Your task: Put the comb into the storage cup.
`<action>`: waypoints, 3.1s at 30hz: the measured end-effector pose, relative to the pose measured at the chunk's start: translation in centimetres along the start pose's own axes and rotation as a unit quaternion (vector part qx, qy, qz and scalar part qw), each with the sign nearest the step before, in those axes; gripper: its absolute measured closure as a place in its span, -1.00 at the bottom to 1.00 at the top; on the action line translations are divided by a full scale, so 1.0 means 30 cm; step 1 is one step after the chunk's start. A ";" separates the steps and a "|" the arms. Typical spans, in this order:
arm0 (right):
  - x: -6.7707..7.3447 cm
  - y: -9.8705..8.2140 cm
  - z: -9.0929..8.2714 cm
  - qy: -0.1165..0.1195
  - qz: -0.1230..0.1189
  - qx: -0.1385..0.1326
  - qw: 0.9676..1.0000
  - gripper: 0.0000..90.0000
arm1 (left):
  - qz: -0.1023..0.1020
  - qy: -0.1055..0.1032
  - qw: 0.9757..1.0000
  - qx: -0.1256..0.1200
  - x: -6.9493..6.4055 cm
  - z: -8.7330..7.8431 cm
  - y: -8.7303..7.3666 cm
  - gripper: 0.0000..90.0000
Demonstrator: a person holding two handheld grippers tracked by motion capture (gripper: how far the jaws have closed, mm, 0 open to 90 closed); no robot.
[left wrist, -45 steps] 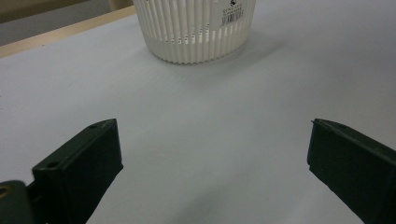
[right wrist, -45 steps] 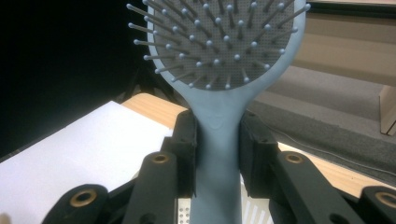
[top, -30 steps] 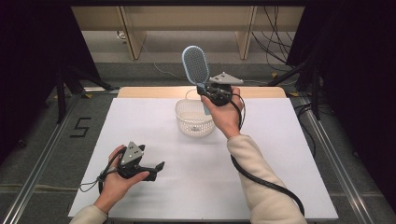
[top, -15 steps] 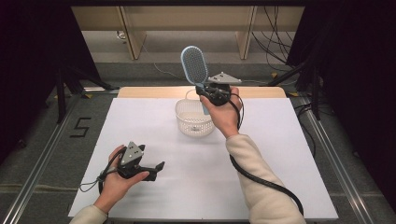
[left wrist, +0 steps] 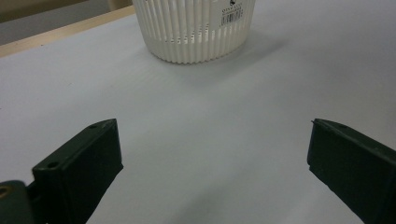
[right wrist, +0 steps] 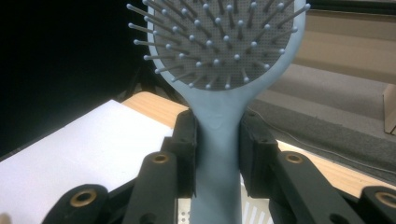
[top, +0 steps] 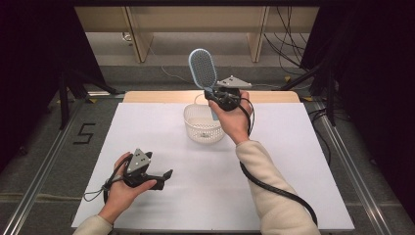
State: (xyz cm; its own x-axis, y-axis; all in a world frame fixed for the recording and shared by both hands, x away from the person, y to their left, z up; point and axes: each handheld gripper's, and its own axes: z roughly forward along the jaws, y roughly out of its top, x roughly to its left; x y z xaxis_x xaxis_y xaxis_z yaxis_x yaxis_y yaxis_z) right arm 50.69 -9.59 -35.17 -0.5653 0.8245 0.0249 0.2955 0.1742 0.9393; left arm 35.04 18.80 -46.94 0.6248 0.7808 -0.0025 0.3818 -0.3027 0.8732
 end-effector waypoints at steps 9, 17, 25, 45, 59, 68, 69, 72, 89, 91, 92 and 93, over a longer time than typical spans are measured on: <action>-0.001 -0.003 0.016 0.000 -0.003 0.005 1.000 0.57 | 0.000 -0.001 1.000 0.000 0.000 0.000 0.000 -0.94; -0.001 -0.009 0.029 -0.001 -0.002 0.008 1.000 0.57 | 0.000 0.000 1.000 0.000 0.000 0.000 0.000 -0.94; -0.003 -0.013 0.037 -0.002 -0.002 0.009 1.000 0.57 | -0.001 -0.001 1.000 0.000 0.001 0.000 0.000 -0.94; 0.000 -0.019 0.056 -0.005 -0.016 0.008 1.000 0.57 | 0.000 -0.001 1.000 0.000 0.001 0.000 -0.001 -0.94; 0.003 -0.024 0.068 -0.004 -0.016 0.008 1.000 0.57 | 0.000 0.000 1.000 0.000 0.001 0.000 0.000 -0.94; 0.001 -0.029 0.076 -0.002 -0.017 0.009 1.000 0.57 | 0.000 -0.001 1.000 -0.001 0.001 -0.001 0.000 -0.94; 0.001 -0.029 0.077 -0.002 -0.017 0.009 1.000 0.57 | 0.000 -0.001 1.000 0.000 0.000 -0.001 0.000 -0.94; 0.003 -0.031 0.080 -0.001 -0.016 0.009 1.000 0.57 | 0.000 -0.001 1.000 0.000 0.000 0.000 0.000 -0.94; 0.010 -0.045 0.095 0.003 -0.019 0.012 1.000 0.57 | 0.000 -0.001 1.000 0.000 0.001 -0.001 0.000 -0.94; 0.011 -0.045 0.097 0.003 -0.019 0.013 1.000 0.57 | 0.001 -0.001 1.000 0.000 0.001 -0.002 0.001 -0.94; 0.011 -0.046 0.097 0.003 -0.019 0.012 1.000 0.57 | 0.001 -0.001 1.000 0.000 0.001 -0.001 0.001 -0.94; 0.011 -0.046 0.097 0.003 -0.021 0.013 1.000 0.57 | 0.001 -0.001 1.000 0.000 0.000 -0.001 0.000 -0.94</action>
State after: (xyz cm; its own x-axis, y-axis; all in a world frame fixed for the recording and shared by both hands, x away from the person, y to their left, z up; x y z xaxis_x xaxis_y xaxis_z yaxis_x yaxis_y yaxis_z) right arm 52.34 -7.98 -37.47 -0.5826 0.8127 -0.0111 0.2925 0.2224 0.9300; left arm 35.04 18.83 -46.92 0.6269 0.7791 -0.0024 0.3807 -0.3036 0.8734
